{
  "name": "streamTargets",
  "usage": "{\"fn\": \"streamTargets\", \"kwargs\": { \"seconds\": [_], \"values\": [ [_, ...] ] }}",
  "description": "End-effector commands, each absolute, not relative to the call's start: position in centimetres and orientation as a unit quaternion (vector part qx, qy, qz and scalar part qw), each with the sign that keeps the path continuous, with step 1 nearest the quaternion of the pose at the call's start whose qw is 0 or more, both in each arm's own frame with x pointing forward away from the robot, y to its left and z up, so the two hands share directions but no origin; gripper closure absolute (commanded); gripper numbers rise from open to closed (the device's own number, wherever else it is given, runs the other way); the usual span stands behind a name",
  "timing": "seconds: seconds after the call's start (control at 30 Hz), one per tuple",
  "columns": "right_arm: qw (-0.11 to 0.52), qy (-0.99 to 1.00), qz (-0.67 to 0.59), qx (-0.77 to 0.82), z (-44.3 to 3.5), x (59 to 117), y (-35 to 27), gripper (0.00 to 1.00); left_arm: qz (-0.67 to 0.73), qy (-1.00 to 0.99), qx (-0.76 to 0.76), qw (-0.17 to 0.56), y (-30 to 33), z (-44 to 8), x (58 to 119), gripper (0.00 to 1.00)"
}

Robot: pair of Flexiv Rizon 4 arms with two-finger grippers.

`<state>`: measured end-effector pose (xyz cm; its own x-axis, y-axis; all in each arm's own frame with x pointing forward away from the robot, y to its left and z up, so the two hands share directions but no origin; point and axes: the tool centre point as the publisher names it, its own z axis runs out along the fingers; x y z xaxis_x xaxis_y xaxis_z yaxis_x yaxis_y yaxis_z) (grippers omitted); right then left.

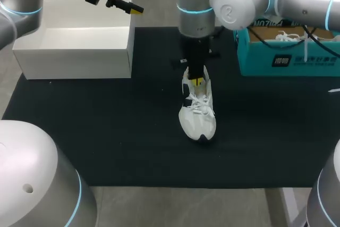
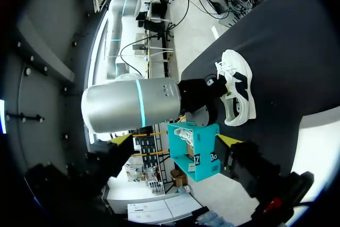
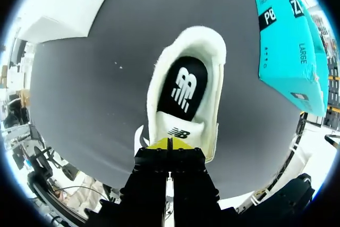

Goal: Take the shoe out of the shoebox, open the shoe tongue, remove and reinsert the insole, then place the shoe into the shoebox

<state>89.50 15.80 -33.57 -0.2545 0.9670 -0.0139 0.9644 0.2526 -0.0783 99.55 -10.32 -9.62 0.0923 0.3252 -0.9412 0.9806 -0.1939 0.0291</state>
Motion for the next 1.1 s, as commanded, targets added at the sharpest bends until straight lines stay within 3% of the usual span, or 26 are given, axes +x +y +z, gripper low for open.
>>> {"fn": "streamTargets", "kwargs": {
  "seconds": [0.03,0.07,0.17,0.7,0.9,1.1],
  "values": [
    [-0.052,-0.874,-0.099,-0.473,-30.8,89.0,16.1,1.0,-0.437,0.512,0.638,0.374,-10.3,-9.6,99.6,0.0],
    [-0.054,-0.905,-0.117,-0.406,-30.3,89.2,17.1,1.0,-0.437,0.512,0.638,0.374,-10.3,-9.6,99.6,0.0],
    [0.017,-0.927,-0.154,-0.342,-29.8,89.6,18.1,1.0,-0.437,0.512,0.638,0.374,-10.3,-9.6,99.6,0.0],
    [0.017,-0.927,-0.154,-0.342,-29.8,89.6,18.1,1.0,-0.437,0.512,0.638,0.374,-10.3,-9.6,99.6,0.0],
    [-0.043,-0.974,0.082,-0.208,-27.9,90.7,14.9,1.0,-0.437,0.512,0.638,0.374,-10.3,-9.6,99.6,0.0],
    [-0.072,-0.977,0.116,-0.167,-27.6,91.4,12.8,1.0,-0.437,0.512,0.638,0.374,-10.3,-9.6,99.6,0.0]
  ]
}}
